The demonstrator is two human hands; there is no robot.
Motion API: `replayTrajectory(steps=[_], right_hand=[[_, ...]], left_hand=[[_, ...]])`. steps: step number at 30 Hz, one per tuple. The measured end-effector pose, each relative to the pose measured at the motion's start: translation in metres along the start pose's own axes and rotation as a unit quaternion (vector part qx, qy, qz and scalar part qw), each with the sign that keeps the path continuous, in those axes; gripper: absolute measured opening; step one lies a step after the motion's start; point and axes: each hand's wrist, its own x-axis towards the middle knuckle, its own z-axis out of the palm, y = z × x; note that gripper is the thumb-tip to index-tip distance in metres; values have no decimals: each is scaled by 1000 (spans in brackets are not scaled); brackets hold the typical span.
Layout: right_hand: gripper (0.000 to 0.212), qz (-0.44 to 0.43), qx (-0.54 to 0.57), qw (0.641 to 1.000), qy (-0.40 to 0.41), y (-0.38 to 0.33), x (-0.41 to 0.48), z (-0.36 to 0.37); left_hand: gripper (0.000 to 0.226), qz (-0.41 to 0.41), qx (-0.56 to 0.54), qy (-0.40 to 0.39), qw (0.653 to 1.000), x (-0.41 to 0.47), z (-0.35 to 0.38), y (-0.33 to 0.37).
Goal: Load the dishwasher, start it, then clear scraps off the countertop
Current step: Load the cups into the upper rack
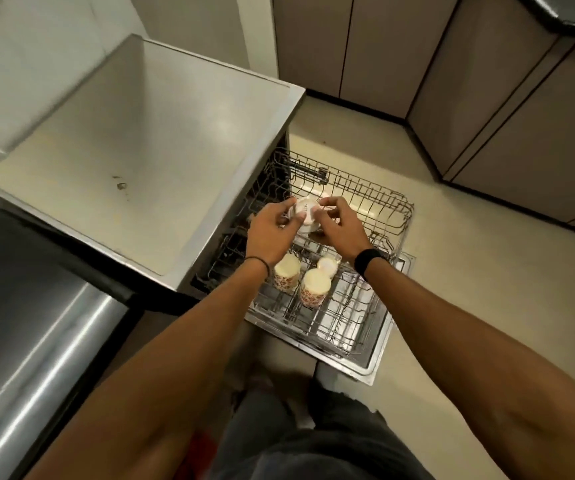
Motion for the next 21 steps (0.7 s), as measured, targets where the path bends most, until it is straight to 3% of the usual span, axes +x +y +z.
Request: replayTrajectory(steps=[7, 10, 21], right_hand=[[38, 21, -149, 989, 4, 36, 38, -11], [32, 47, -199, 979, -8, 53, 61, -10], [34, 162, -243, 956, -28, 159, 137, 15]], left_hand=[[37, -40, 52, -53, 996, 33, 23, -28], [37, -54, 82, -92, 991, 48, 36, -49], [32, -105, 90, -251, 958, 115, 92, -157]])
